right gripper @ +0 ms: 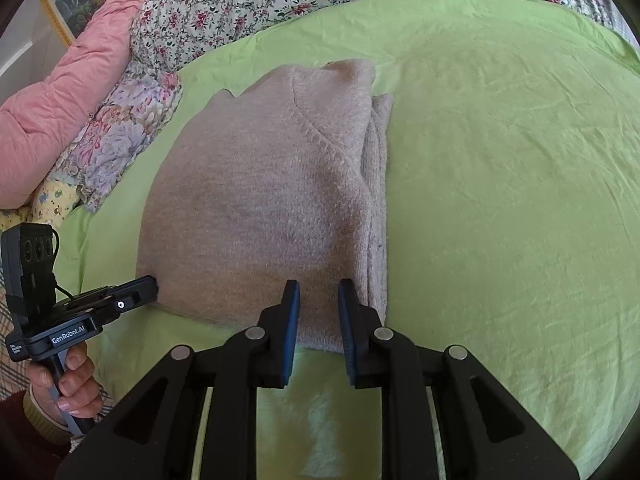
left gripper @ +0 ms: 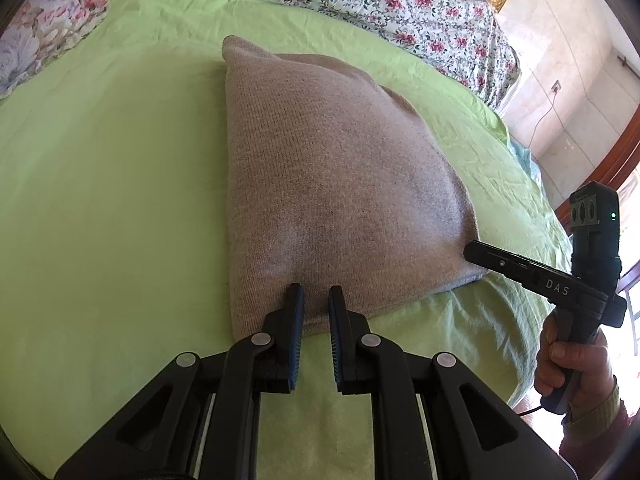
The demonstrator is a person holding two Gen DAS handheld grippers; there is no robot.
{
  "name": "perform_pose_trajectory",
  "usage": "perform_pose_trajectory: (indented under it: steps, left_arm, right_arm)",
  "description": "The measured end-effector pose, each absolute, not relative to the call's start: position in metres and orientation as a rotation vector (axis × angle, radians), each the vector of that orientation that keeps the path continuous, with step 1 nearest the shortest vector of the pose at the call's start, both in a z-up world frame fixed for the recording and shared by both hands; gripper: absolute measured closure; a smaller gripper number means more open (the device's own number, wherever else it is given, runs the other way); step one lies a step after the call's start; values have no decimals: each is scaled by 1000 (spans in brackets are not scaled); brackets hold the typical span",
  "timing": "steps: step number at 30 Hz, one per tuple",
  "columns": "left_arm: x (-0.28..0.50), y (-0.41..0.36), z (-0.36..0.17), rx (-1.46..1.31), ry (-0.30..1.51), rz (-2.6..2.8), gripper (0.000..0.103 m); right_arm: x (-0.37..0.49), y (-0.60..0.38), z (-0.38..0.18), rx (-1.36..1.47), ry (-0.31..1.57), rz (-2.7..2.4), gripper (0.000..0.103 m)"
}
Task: Fold small clothes
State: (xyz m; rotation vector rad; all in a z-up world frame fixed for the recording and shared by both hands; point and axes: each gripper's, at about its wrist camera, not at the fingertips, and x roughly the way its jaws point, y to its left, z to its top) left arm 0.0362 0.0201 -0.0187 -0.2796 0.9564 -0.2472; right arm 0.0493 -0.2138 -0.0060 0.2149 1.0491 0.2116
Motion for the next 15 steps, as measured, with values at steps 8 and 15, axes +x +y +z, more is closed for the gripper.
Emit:
perform_pose_trajectory:
  steps: [8,15]
  left_arm:
    - [36,4,-12,-171,987,-179,87]
    - [29,-1,-5,-140,987,-161,79]
  right_arm:
    - [48,-215,-7,221,1055,205,82]
    - [45,-214,-2,212,1067,190,82]
